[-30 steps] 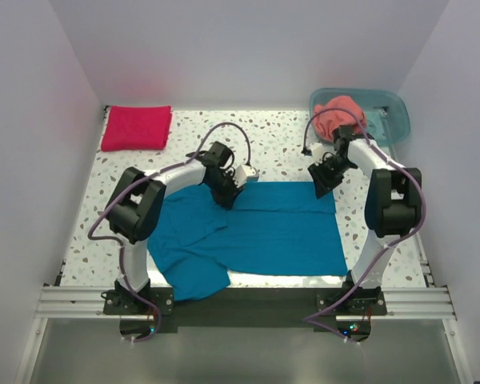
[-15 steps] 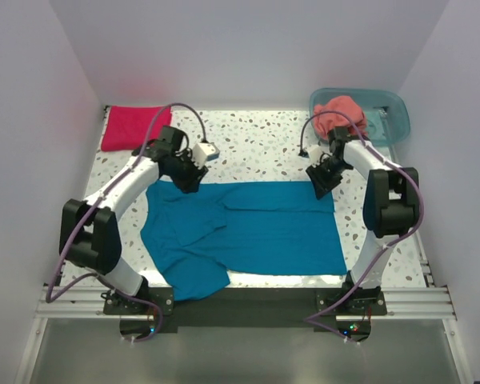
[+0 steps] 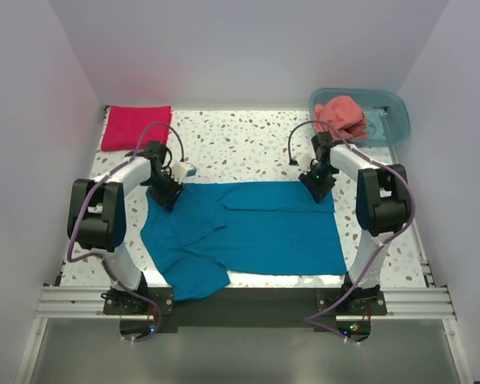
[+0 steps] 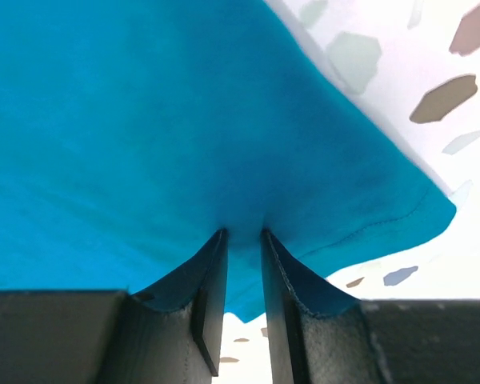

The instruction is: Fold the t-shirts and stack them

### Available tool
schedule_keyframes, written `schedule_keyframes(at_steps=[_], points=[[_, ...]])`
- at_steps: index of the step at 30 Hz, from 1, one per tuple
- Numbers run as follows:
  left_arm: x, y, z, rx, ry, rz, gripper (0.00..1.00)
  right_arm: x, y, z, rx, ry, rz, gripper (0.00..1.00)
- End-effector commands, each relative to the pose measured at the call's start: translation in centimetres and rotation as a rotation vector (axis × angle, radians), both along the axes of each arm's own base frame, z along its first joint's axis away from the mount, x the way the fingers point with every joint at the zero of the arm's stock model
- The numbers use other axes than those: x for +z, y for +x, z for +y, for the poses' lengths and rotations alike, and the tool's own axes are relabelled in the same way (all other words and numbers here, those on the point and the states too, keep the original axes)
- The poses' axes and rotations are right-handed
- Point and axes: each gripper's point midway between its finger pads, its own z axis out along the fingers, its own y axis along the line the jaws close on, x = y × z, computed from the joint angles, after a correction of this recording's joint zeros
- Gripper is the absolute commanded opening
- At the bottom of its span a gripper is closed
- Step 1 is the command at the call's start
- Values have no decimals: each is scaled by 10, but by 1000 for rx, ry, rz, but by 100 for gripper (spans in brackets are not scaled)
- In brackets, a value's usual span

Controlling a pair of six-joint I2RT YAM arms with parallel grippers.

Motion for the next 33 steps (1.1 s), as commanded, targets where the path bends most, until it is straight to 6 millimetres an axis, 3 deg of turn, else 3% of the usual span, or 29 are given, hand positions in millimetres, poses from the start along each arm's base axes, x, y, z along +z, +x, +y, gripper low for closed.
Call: schedule_keyframes(at_steps=[1, 5, 9, 14, 19, 21, 24, 27, 28, 30, 31, 32, 33], points=[[-16, 12, 1, 8, 12, 4, 39, -14, 13, -21, -31, -112, -29, 27], [-34, 39, -4, 19, -1, 12, 38, -25, 42, -35, -66, -173, -73, 27], [-31, 86, -14, 18, -35, -43, 38, -23, 80, -46, -98, -232, -150, 27], [-32, 135, -20, 17, -51, -103, 38, -30, 113, -57, -130, -264, -196, 27], [-32, 169, -24, 12, -62, -148, 41, -25, 143, -52, -133, -237, -258, 29], [-22, 179, -30, -5, -95, -169, 43, -12, 153, -47, -140, -208, -283, 30], [7, 183, -43, -43, -172, -213, 47, 20, 161, -31, -139, -116, -329, 38], [51, 176, -58, -86, -262, -266, 51, 62, 153, -17, -112, -28, -358, 51], [72, 169, -61, -109, -280, -299, 56, 72, 143, -9, -92, 17, -343, 56], [90, 152, -68, -154, -330, -306, 63, 101, 125, 1, -52, 83, -367, 72], [112, 144, -69, -196, -339, -352, 68, 106, 116, 2, -34, 95, -362, 76], [110, 124, -72, -218, -365, -313, 69, 99, 95, 4, 7, 108, -308, 79], [114, 114, -72, -241, -371, -308, 69, 115, 84, 5, 29, 119, -328, 84]])
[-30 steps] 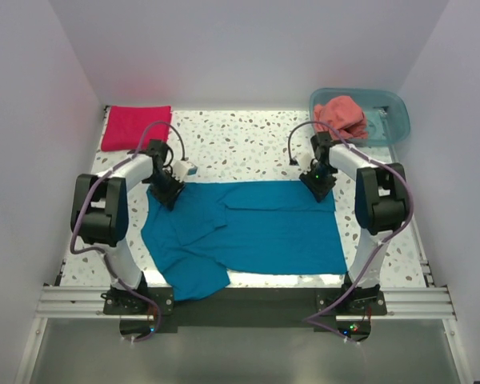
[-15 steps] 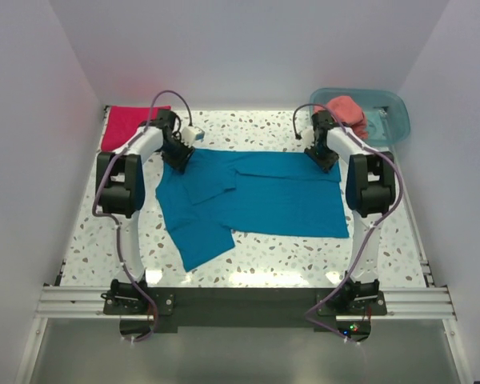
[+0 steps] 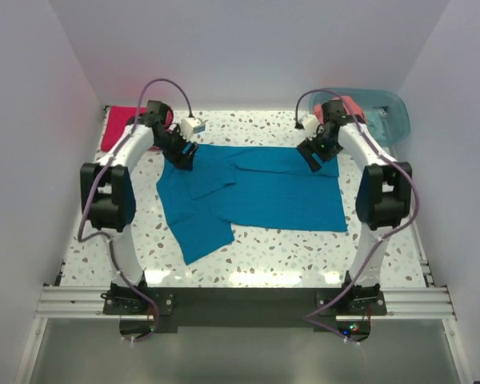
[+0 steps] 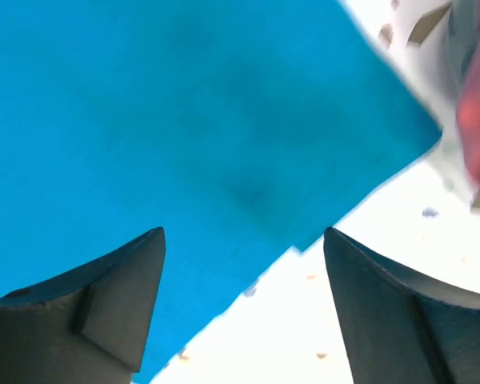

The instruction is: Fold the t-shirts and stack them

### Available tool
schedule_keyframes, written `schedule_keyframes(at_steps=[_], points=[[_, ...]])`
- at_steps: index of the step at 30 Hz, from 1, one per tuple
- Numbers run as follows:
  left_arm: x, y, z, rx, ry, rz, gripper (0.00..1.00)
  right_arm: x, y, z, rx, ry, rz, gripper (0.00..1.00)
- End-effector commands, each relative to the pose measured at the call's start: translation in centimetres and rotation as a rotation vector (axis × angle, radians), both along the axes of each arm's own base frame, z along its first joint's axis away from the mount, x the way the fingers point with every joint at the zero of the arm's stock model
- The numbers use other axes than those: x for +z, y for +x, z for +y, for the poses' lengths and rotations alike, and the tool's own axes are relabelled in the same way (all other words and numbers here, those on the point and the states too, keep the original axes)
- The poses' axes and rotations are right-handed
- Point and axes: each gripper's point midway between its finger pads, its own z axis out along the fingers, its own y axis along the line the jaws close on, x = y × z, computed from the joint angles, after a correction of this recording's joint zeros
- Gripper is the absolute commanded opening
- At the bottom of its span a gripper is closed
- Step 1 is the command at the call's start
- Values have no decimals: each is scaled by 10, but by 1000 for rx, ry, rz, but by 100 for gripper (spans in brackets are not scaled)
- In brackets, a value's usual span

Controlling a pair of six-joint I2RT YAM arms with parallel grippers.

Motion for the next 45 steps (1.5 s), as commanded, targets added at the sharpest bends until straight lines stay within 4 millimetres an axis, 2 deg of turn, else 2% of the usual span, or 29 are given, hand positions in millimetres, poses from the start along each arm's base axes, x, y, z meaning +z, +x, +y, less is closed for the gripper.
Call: schedule_keyframes(at_steps=[1, 2, 3, 4, 5, 6, 7, 8, 9, 10, 11, 12, 14, 18, 22, 33, 36, 40, 45], points=[[70, -51, -14, -165, -102, -98, 70, 62, -51, 16, 132, 93, -18, 85], [71, -62, -15, -180, -109, -89, 70, 51, -73, 13, 175, 79, 36, 85], [71, -72, -13, -193, -105, -84, 70, 55, -90, 16, 218, 101, 56, 84], [68, -93, -11, -227, -94, -63, 70, 49, -112, 13, 250, 89, 116, 82], [65, -103, -9, -243, -92, -48, 70, 31, -137, 7, 300, 70, 189, 80], [62, -112, -8, -252, -88, -35, 70, 25, -152, 3, 319, 59, 223, 76], [58, -126, -6, -258, -84, -14, 69, 27, -162, -1, 363, 32, 215, 74], [57, -132, -5, -258, -79, -4, 69, 10, -186, -7, 381, 21, 277, 71], [55, -138, -4, -260, -79, 7, 68, 6, -196, -10, 397, 6, 288, 63], [53, -148, -3, -261, -80, 18, 67, 7, -199, -17, 420, -31, 265, 59], [52, -153, -3, -262, -80, 21, 67, -4, -215, -21, 434, -44, 301, 56], [53, -158, -3, -267, -75, 12, 67, -8, -221, -24, 447, -56, 307, 54], [42, -169, 0, -280, -52, 28, 66, -16, -228, -30, 465, -88, 304, 51], [33, -182, -1, -305, -15, 33, 66, -24, -225, -35, 471, -118, 282, 45], [33, -182, -4, -297, -14, 32, 65, -24, -223, -34, 468, -112, 294, 38], [26, -182, -1, -318, 14, 25, 64, -49, -229, -45, 497, -174, 293, 37], [20, -188, 1, -337, 32, 30, 64, -61, -233, -47, 498, -184, 306, 37], [12, -198, 5, -363, 79, 23, 64, -73, -227, -51, 486, -214, 272, 37], [10, -205, 4, -382, 91, 21, 64, -59, -220, -48, 481, -208, 237, 29]])
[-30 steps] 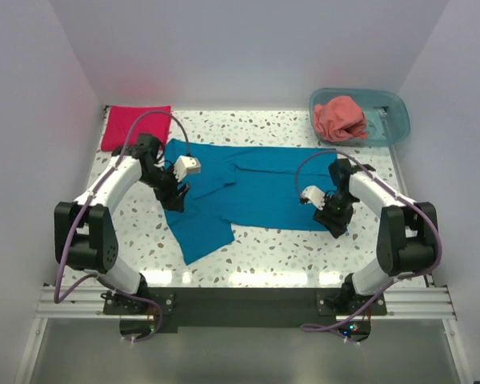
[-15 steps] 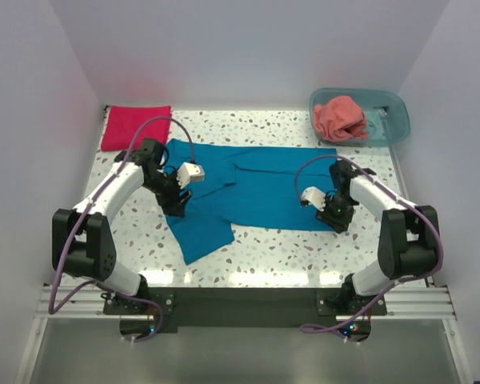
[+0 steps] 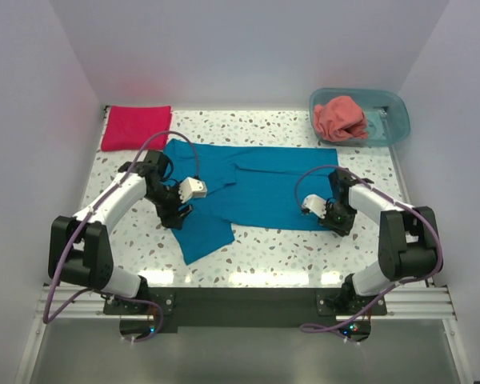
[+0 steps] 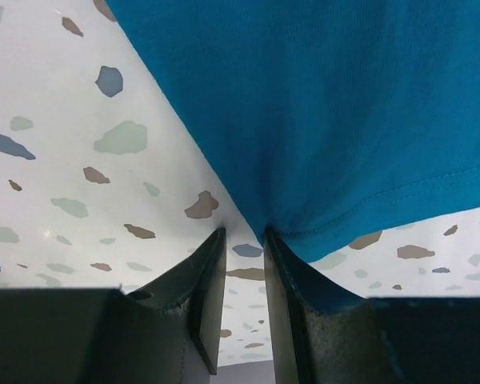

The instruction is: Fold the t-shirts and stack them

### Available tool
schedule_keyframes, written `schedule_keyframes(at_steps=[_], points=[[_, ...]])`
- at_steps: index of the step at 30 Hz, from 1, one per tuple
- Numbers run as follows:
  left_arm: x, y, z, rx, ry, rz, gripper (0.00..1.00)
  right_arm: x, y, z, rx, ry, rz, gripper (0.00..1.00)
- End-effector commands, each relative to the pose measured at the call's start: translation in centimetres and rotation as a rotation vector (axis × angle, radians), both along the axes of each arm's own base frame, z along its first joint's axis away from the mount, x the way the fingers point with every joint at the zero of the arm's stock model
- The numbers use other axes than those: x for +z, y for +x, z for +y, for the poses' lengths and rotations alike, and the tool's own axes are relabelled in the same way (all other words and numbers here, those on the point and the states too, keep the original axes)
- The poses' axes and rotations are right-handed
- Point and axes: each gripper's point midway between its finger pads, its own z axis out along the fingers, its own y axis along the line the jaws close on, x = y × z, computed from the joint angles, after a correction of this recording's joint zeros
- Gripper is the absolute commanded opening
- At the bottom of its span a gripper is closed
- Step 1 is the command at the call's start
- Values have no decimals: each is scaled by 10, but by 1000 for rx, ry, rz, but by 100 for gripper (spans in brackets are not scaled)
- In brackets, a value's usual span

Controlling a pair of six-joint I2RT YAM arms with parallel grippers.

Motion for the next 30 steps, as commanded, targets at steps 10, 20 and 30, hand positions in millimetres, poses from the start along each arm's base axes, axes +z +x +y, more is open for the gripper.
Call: schedule_keyframes(at_steps=[10, 20, 30], points=[[11, 19, -9, -38, -30, -76, 63, 31, 15, 14, 44, 80, -49, 32], [8, 20, -7, -24, -21, -78, 66, -11, 8, 6, 59, 33, 1, 36], [-7, 1, -4, -73, 36, -168, 64, -26, 8, 3, 31, 17, -16, 0]])
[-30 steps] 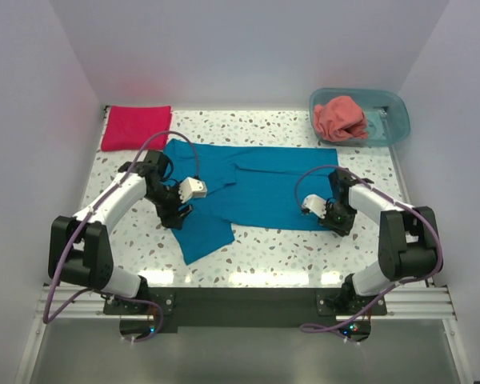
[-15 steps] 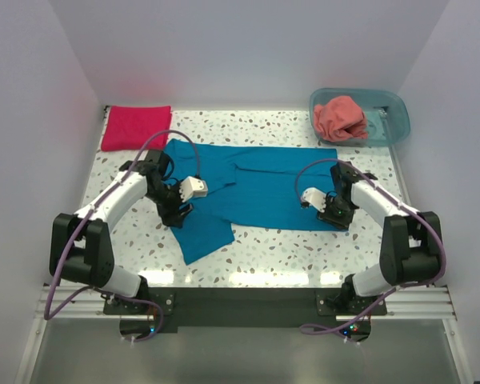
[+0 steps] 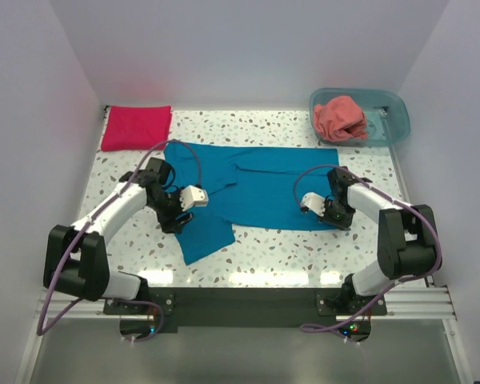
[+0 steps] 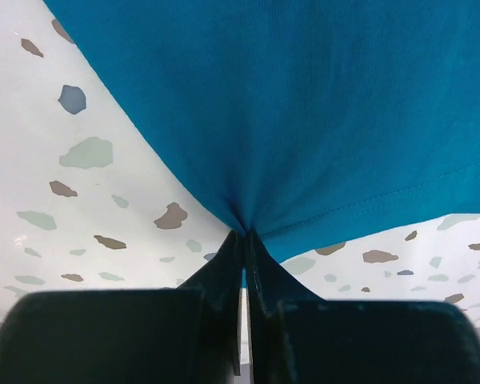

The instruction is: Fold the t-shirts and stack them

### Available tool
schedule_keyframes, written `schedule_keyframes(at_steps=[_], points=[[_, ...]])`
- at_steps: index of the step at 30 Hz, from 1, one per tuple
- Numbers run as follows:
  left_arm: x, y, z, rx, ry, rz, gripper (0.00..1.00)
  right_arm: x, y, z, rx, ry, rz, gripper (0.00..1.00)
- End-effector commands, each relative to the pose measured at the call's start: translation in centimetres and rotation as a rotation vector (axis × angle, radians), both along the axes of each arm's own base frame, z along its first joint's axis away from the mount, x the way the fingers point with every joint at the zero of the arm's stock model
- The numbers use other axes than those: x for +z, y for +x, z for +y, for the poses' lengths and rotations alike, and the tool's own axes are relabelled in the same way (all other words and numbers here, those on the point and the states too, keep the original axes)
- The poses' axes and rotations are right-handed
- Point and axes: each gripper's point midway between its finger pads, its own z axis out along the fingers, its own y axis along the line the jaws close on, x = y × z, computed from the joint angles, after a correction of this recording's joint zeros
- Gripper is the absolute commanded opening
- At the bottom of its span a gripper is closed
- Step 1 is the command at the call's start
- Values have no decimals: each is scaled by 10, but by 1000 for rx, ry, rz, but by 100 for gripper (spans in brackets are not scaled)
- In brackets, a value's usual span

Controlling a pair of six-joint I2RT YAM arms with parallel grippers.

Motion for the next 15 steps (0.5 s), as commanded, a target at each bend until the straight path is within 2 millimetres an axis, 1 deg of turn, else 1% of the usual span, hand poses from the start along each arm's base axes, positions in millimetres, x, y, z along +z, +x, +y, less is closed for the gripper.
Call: schedule_keyframes(at_steps=[1, 5, 7, 10, 15], points=[[-1, 6, -8, -41, 32, -121, 64, -22, -7, 3, -3, 25, 23, 0], [-14, 5, -12, -42, 55, -155, 61, -15, -5, 4, -13, 31, 13, 0], [-16, 7, -14, -40, 54, -162, 61, -13, -3, 5, -18, 34, 17, 0], [-26, 1, -16, -48, 59, -139, 59, -10, -1, 6, -25, 38, 18, 0], [-46, -11, -11, -68, 98, -98, 57, -6, 2, 6, -31, 40, 14, 0]])
